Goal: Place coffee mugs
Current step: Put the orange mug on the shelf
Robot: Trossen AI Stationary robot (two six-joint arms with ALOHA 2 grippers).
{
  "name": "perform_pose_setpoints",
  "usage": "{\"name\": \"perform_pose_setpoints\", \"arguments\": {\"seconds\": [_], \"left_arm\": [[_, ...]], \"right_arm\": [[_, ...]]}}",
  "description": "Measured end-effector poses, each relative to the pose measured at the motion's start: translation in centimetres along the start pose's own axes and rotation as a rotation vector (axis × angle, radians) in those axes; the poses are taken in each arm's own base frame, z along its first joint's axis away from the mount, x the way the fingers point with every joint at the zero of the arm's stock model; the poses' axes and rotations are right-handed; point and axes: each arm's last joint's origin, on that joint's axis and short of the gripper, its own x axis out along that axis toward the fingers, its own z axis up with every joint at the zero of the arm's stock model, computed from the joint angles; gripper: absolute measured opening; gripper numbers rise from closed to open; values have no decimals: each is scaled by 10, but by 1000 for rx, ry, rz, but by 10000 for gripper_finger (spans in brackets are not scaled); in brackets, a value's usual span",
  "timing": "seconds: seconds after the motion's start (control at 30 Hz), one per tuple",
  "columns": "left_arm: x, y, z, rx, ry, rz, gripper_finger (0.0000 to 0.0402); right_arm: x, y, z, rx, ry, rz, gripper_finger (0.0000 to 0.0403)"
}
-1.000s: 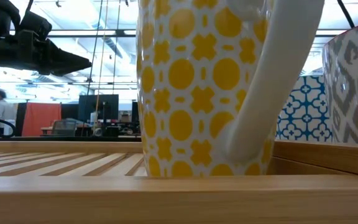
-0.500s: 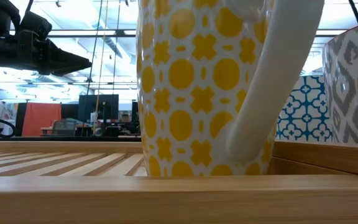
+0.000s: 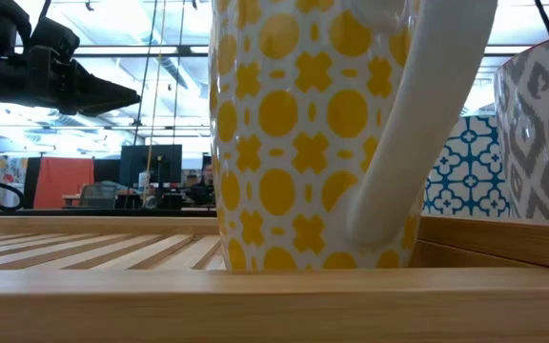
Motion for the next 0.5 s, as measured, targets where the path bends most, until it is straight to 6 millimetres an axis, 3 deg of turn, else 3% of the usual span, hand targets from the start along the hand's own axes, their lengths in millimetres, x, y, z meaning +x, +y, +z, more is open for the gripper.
{"name": "perform_pose_setpoints", "arguments": {"seconds": [0.5], "left_arm": [[0, 0, 0, 0, 0, 0, 164]], "right_arm": [[52, -77, -21, 407, 259, -241, 199]]}}
